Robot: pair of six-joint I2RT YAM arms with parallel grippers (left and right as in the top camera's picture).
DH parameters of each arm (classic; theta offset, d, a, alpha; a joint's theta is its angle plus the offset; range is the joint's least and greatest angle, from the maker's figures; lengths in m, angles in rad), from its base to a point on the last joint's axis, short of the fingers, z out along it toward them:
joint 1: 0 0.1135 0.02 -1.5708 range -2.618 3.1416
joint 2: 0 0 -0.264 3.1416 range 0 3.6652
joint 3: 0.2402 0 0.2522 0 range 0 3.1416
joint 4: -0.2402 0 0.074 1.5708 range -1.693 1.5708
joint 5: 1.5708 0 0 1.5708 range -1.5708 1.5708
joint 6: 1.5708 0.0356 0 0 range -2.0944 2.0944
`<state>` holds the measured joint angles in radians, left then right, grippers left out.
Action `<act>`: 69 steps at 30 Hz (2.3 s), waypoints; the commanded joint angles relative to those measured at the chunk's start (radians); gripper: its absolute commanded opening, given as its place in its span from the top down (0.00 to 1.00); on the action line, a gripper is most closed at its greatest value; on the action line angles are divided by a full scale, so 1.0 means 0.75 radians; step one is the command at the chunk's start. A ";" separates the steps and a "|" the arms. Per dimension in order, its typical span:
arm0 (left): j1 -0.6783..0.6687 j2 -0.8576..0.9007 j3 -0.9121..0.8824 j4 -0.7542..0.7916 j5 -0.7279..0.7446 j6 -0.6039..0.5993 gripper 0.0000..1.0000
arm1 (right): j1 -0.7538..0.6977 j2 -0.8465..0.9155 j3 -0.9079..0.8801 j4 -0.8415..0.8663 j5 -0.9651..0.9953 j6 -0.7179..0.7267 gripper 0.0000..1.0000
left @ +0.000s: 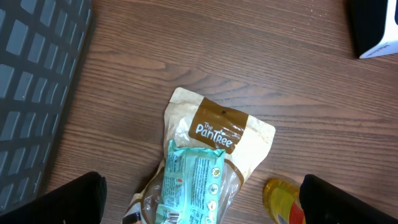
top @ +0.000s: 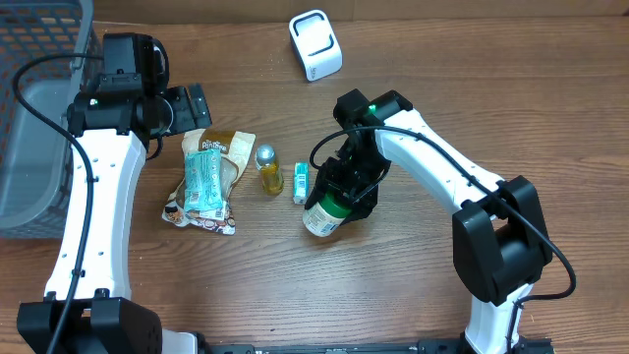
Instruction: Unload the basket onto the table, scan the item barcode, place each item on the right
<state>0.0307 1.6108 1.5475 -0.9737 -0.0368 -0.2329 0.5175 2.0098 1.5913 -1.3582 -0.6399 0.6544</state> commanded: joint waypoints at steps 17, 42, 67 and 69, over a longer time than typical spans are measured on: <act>0.002 0.002 0.034 -0.002 0.006 -0.009 0.00 | -0.004 -0.004 0.028 0.023 -0.057 0.001 0.48; 0.002 0.002 0.034 -0.002 0.006 -0.009 0.00 | -0.004 -0.004 0.028 -0.019 -0.172 0.001 0.49; 0.002 0.002 0.034 -0.002 0.006 -0.009 0.01 | -0.072 -0.004 0.028 -0.084 -0.341 0.001 0.75; 0.002 0.002 0.034 -0.002 0.006 -0.009 0.00 | -0.090 -0.004 0.028 -0.090 -0.342 0.001 0.75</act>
<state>0.0307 1.6108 1.5475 -0.9737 -0.0368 -0.2329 0.4782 2.0098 1.5913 -1.4181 -0.8459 0.6544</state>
